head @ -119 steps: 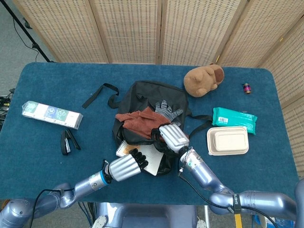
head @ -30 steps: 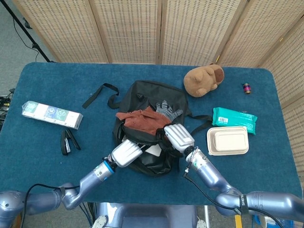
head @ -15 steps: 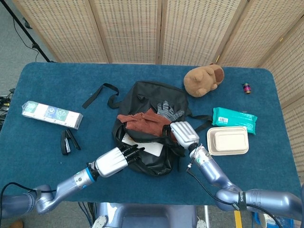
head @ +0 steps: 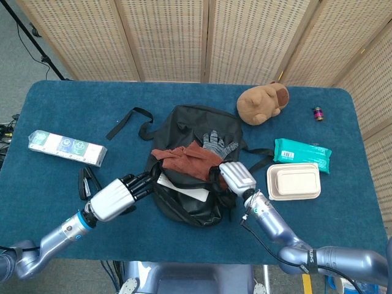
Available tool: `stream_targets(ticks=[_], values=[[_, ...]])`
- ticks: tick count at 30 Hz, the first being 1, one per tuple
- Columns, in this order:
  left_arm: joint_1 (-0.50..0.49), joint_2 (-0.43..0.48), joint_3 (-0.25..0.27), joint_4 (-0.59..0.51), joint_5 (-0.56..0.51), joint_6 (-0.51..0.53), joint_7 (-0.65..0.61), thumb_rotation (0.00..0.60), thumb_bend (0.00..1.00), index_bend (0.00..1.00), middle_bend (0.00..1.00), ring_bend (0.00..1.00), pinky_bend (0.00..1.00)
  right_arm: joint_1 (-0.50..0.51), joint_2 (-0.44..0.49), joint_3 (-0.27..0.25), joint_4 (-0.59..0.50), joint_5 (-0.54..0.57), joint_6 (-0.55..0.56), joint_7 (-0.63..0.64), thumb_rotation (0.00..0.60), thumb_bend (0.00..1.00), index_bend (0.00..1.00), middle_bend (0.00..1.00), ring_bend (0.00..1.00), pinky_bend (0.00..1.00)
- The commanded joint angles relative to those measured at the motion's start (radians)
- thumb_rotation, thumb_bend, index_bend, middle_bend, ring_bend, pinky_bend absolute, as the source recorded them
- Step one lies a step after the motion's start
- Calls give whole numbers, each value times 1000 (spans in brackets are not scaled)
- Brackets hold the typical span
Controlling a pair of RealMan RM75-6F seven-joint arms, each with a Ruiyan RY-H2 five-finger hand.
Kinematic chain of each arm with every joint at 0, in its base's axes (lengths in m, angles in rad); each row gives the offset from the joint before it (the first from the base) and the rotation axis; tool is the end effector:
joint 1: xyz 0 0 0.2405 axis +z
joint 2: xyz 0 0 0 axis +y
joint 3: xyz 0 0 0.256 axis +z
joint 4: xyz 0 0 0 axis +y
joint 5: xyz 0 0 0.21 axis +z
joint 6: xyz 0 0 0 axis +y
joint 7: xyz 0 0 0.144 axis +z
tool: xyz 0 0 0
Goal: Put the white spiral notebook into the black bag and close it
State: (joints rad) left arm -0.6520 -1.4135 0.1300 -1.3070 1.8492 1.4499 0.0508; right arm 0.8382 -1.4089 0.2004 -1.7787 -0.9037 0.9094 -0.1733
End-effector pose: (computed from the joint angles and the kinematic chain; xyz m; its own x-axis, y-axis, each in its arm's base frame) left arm -0.1837 0.2742 0.0414 0.5138 -0.1126 0.8505 0.4917 -0.7738 -0.3994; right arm -0.0938 -0.3263 0.0040 0.1462 -0.4786 0.8658 -0.9536 -0.3009 -0.0053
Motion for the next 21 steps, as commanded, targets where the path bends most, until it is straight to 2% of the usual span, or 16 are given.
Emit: stream_targets(ticks=[1, 2, 5, 11, 14, 16, 18, 21], values=[[27, 31, -30, 4, -45, 23, -17, 600, 0, 305, 143, 134, 433, -3, 32, -6, -44, -32, -101, 89, 600, 0, 30, 52, 18, 22], [40, 44, -41, 6, -70, 28, -21, 600, 0, 305, 140, 127, 433, -3, 47, 0, -65, -35, -136, 127, 600, 0, 2, 9, 0, 2], [73, 83, -70, 1, -139, 30, -29, 600, 0, 303, 122, 111, 433, -14, 87, 1, -112, -84, -187, 188, 600, 0, 0, 0, 0, 0], [130, 145, -106, -17, -241, 26, -66, 600, 0, 272, 88, 78, 432, -77, 163, -32, -171, -247, -153, 230, 600, 0, 0, 0, 0, 0], [172, 189, -112, -51, -290, 27, -129, 600, 0, 259, 84, 86, 430, -158, 204, -85, -147, -405, -32, 209, 600, 0, 0, 0, 0, 0], [199, 211, -111, -76, -309, 35, -149, 600, 0, 213, 61, 77, 411, -207, 214, -116, -101, -493, 53, 204, 600, 0, 0, 0, 0, 0], [231, 238, -108, -118, -336, 37, -148, 600, 0, 113, 15, 34, 358, -261, 213, -143, -24, -575, 153, 214, 600, 0, 0, 0, 0, 0], [268, 270, -103, -177, -373, 33, -125, 600, 0, 11, 0, 0, 282, -317, 203, -157, 99, -624, 259, 229, 600, 0, 0, 0, 0, 0]])
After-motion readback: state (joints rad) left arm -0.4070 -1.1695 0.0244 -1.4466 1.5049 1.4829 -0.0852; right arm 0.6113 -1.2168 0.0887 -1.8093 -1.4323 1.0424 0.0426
